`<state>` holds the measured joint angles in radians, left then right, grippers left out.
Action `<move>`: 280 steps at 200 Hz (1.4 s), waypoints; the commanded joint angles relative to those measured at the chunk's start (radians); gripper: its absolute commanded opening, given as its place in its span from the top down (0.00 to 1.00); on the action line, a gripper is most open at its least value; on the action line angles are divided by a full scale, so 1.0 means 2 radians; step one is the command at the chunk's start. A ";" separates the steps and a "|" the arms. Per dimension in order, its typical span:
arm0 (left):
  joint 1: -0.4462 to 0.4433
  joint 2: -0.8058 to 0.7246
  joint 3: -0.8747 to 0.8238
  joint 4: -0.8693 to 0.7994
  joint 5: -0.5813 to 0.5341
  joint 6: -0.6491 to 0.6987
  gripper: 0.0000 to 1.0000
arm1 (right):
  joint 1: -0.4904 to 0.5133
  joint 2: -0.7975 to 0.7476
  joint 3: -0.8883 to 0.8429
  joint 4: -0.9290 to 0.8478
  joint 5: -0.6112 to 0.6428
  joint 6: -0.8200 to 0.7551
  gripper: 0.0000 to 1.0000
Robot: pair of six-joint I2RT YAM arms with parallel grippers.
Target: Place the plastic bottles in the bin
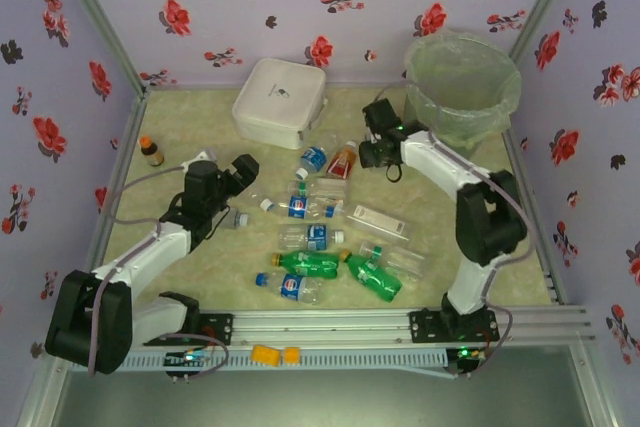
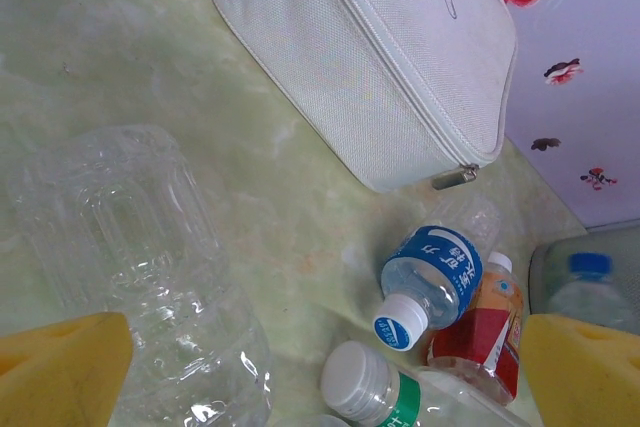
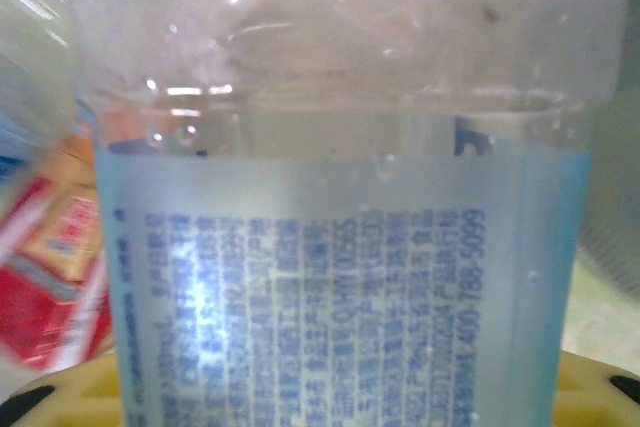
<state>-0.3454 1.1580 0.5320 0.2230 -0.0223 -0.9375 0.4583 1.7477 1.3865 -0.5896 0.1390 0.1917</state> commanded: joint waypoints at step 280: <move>0.030 -0.079 -0.020 -0.031 0.003 0.025 0.00 | -0.221 0.005 0.212 -0.026 -0.075 0.057 0.42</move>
<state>-0.2977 1.0164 0.5034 0.1799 -0.0223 -0.9058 0.0269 1.7508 1.7607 -0.6285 0.0303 0.2684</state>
